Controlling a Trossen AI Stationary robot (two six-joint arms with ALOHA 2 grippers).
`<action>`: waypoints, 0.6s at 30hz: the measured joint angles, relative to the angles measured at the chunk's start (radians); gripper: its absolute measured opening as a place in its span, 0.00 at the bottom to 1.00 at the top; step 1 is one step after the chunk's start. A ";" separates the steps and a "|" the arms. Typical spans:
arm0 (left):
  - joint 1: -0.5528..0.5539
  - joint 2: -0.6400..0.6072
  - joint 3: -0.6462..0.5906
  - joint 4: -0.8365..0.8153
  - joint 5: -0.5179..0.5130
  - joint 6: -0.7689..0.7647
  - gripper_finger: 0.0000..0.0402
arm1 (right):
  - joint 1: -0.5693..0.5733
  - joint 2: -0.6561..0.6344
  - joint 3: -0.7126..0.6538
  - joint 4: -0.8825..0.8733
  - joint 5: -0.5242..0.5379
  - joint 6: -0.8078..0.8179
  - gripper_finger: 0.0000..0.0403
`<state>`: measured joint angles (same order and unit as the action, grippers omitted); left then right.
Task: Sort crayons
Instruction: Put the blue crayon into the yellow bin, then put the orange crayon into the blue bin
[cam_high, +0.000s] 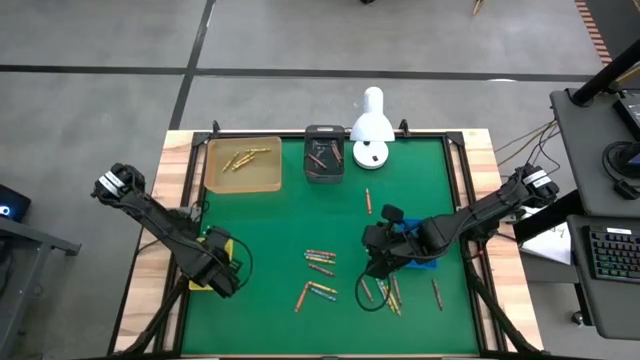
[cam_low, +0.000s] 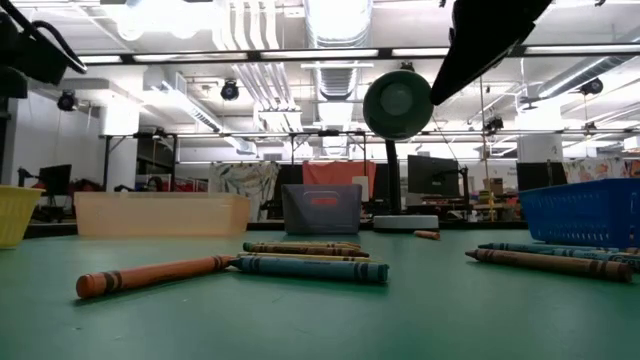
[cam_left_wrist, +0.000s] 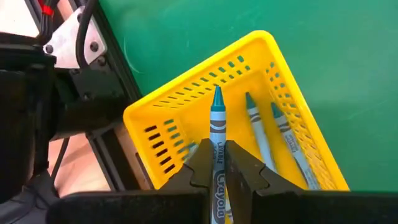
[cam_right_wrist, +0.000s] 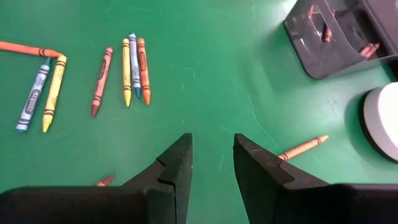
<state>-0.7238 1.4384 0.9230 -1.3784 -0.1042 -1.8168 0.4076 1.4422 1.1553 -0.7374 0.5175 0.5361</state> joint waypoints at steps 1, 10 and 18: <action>0.000 0.000 0.000 0.004 0.005 0.000 0.01 | -0.002 0.000 0.000 0.005 0.000 -0.006 0.26; 0.000 0.000 -0.002 0.001 0.065 0.029 0.06 | -0.040 -0.002 0.000 0.036 0.000 -0.040 0.27; 0.000 0.000 -0.002 0.007 0.065 0.029 0.16 | -0.047 -0.002 0.000 0.038 0.000 -0.055 0.26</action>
<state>-0.7238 1.4380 0.9215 -1.3716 -0.0388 -1.7882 0.3602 1.4403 1.1553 -0.6993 0.5171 0.4808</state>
